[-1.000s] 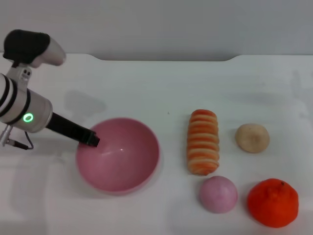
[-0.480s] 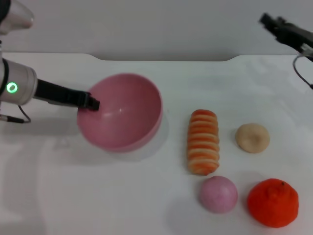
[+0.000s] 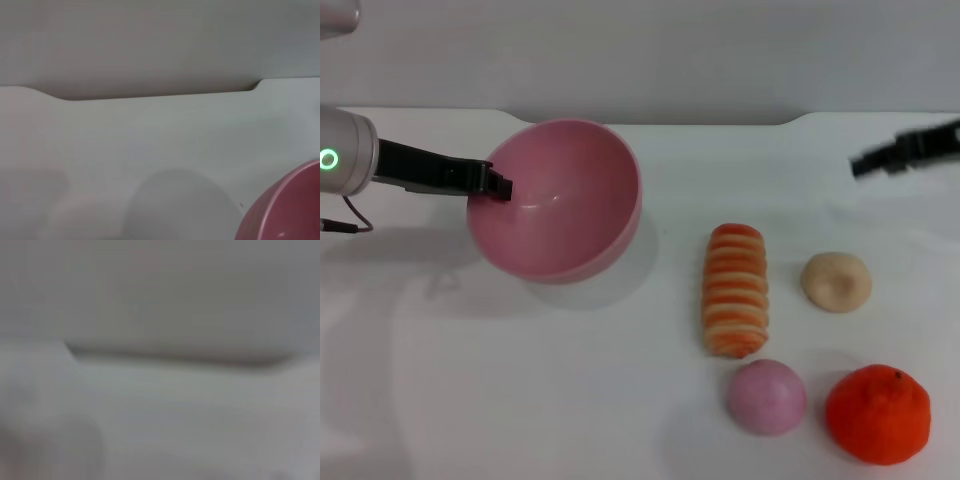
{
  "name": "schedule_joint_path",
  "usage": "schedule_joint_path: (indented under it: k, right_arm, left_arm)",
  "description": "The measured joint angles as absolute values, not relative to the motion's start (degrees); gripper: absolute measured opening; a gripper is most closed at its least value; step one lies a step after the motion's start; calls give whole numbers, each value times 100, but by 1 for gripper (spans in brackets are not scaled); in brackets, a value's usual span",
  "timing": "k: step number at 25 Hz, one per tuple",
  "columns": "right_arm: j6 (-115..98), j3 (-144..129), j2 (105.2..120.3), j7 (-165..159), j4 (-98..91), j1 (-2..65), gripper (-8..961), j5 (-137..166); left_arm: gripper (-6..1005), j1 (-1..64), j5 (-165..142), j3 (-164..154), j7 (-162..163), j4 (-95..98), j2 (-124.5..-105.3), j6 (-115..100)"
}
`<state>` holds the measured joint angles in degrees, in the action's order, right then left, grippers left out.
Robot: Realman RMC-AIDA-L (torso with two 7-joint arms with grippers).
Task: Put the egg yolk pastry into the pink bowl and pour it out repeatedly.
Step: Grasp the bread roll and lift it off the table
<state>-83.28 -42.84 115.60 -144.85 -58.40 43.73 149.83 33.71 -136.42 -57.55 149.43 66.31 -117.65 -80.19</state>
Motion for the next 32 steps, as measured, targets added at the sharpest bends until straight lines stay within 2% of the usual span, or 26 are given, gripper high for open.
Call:
schedule_joint_path:
  k: [4, 9, 12, 18, 32]
  right_arm:
    - [-8927, -4471, 11591, -14445, -6026, 4546, 546, 15738]
    - [-9001, -5025, 11744, -14099, -6057, 4442, 533, 15798]
    - [-8795, -5530, 11845, -13990, -6066, 4317, 523, 15824]
    - [-8011, -6489, 11919, -14012, -5940, 4085, 503, 15807]
    - [-6836, -7283, 11895, -13998, -5222, 3917, 456, 15057]
  left_arm:
    - [-1, 3377, -13641, -5753, 14943, 6633, -11765, -8009]
    - [-1, 3384, -13640, -5749, 14923, 6636, -11768, -7980]
    - [-1, 3389, -13640, -5748, 14921, 6636, -11768, -7980]
    - [-2, 3392, -13640, -5747, 14911, 6636, -11769, -7980]
    - [-2, 3493, -13648, -5784, 14894, 6589, -11769, -7974]
